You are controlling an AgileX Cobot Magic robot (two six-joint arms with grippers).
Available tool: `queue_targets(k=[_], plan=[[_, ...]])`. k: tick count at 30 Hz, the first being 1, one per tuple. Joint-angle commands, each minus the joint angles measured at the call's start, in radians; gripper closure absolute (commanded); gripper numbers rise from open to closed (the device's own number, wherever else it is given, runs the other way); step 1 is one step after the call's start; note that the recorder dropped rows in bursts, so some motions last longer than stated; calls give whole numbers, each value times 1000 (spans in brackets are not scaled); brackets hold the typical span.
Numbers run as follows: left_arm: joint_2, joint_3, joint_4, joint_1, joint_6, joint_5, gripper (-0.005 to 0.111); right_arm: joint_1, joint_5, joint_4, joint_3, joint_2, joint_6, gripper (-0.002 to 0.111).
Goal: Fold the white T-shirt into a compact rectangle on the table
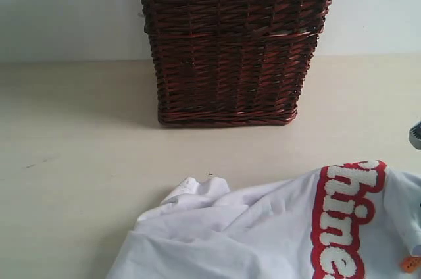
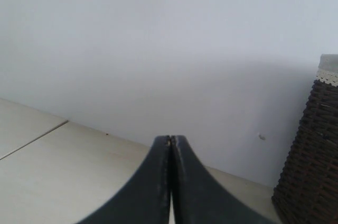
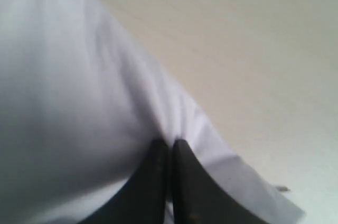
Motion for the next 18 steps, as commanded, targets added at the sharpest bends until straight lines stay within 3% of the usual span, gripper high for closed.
queue_targets(k=[1,10,12,14,18], plan=[[-6,4,3,3,1,3,107,-2,49,17,-2,-47,-19,108],[-6,4,3,3,1,3,107,-2,653,290,-2,-175,-503,108],[-6,4,3,3,1,3,107,-2,774,368,-2,-184,-513,108],[-6,4,3,3,1,3,107,-2,809,395,0,-182,-488,108],[-6,4,3,3,1,3,107,-2,685,320,0,-159,-368,108]])
